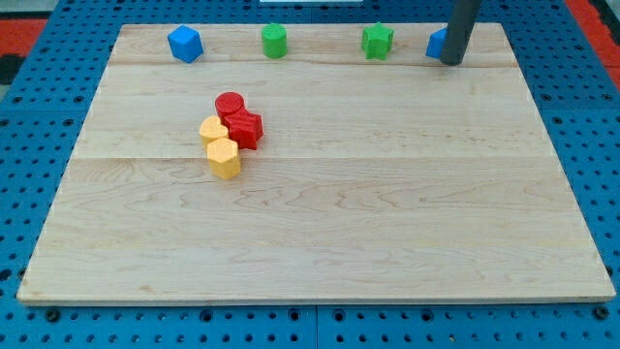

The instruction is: Place your arm left to the yellow hexagon

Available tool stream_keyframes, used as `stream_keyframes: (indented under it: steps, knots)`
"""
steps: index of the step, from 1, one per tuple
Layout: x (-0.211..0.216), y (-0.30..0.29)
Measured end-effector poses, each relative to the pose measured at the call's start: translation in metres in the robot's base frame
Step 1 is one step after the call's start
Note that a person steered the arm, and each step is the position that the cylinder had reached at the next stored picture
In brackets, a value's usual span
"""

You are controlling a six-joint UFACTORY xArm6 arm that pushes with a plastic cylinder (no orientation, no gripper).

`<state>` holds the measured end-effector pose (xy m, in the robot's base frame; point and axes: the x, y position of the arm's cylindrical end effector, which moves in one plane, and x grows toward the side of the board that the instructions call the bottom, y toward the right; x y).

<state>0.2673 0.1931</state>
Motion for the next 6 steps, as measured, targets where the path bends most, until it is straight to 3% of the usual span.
stream_keyframes:
  steps: [2,4,6]
  knots:
    - [-0.013,-0.006]
    - [0.116,-0.014]
    - [0.226,-0.154]
